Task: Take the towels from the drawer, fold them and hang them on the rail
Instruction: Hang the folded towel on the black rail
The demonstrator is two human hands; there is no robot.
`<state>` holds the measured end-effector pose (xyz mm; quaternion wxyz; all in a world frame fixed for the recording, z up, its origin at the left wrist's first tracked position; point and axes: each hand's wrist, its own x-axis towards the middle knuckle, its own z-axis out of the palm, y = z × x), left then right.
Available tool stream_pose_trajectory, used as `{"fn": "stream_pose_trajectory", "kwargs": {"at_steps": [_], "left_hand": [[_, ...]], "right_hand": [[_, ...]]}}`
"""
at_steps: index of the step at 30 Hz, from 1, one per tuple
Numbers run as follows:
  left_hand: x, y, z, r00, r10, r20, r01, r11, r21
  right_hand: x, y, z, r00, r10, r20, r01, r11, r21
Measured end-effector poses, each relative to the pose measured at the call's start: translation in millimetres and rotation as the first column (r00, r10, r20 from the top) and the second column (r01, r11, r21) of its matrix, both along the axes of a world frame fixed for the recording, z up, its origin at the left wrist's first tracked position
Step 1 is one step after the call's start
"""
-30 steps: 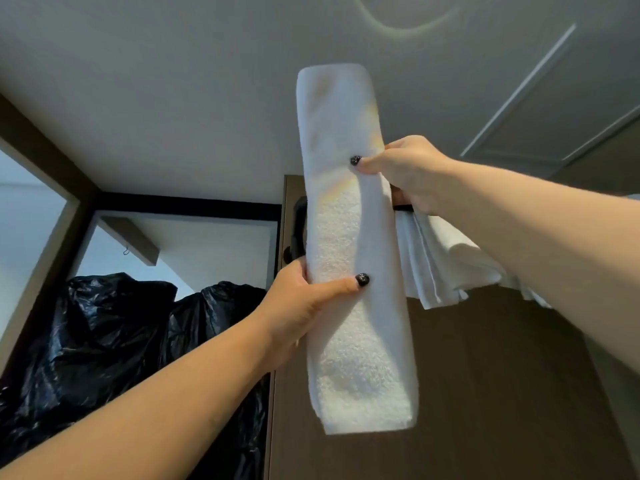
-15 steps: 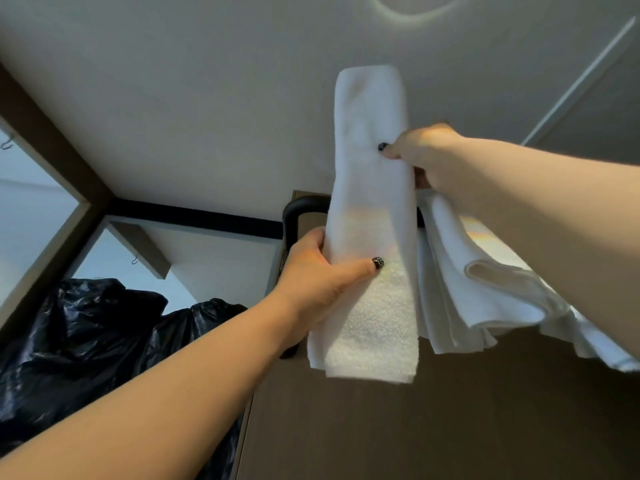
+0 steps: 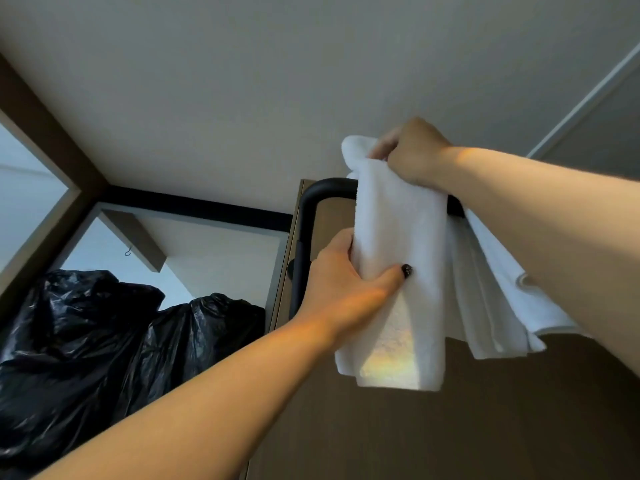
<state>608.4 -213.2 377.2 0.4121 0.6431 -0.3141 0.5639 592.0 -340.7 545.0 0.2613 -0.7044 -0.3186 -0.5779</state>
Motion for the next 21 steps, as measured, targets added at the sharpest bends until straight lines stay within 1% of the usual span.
{"fn": "stream_pose_trajectory", "kwargs": {"at_steps": [1,2,4,6,8,9,10,12,14,16,18,19,21], "left_hand": [[1.0,3.0,-1.0,1.0,0.021,0.013,-0.021,1.0,0.011],[2.0,5.4,-2.1,0.999,0.035,0.028,-0.036,0.999,0.019],[5.0,9.5,-3.7,0.997,0.051,0.066,-0.053,0.998,0.019],[9.5,10.5,-6.0,0.994,0.046,0.101,-0.049,0.999,0.023],[14.2,9.6,-9.0,0.993,0.018,0.119,-0.021,1.0,0.017],[16.2,8.3,-9.8,0.993,-0.031,0.118,0.031,1.0,0.002],[17.0,7.3,-9.6,0.988,-0.099,0.118,0.103,0.994,-0.029],[19.0,10.0,-2.9,0.97,-0.194,0.143,0.215,0.966,-0.145],[18.6,17.9,10.3,0.967,-0.213,0.141,0.243,0.936,-0.254],[18.8,25.9,24.6,0.978,-0.208,0.032,0.209,0.943,-0.26],[19.8,29.2,38.8,0.983,-0.143,-0.112,0.12,0.974,-0.19],[20.0,28.1,46.3,0.98,-0.117,-0.162,0.095,0.986,-0.138],[19.5,24.1,56.3,0.971,-0.114,-0.212,0.104,0.993,-0.06]], "right_hand": [[1.3,3.0,-0.8,0.999,-0.013,-0.029,0.011,0.998,-0.062],[3.3,5.3,-1.8,0.997,-0.061,-0.038,0.056,0.991,-0.122],[3.0,6.9,-4.1,0.989,-0.112,-0.096,0.093,0.98,-0.178],[2.4,7.3,-4.0,0.98,-0.091,-0.175,0.067,0.988,-0.14],[2.7,8.8,-3.5,0.975,-0.098,-0.199,0.071,0.988,-0.141],[2.7,9.1,-3.6,0.975,-0.1,-0.199,0.071,0.986,-0.147],[1.5,8.7,-3.8,0.975,-0.102,-0.199,0.07,0.984,-0.161],[1.7,9.1,-0.4,0.978,-0.109,-0.177,0.071,0.976,-0.206],[2.8,8.9,2.0,0.987,-0.088,-0.138,0.048,0.962,-0.27],[2.3,9.3,0.9,0.993,-0.005,-0.116,-0.03,0.954,-0.299],[0.8,8.7,-0.1,0.99,0.073,-0.121,-0.107,0.945,-0.309],[0.1,8.5,-0.5,0.988,0.086,-0.128,-0.124,0.94,-0.319],[-2.3,8.8,-3.1,0.988,0.069,-0.138,-0.112,0.937,-0.332]]}}
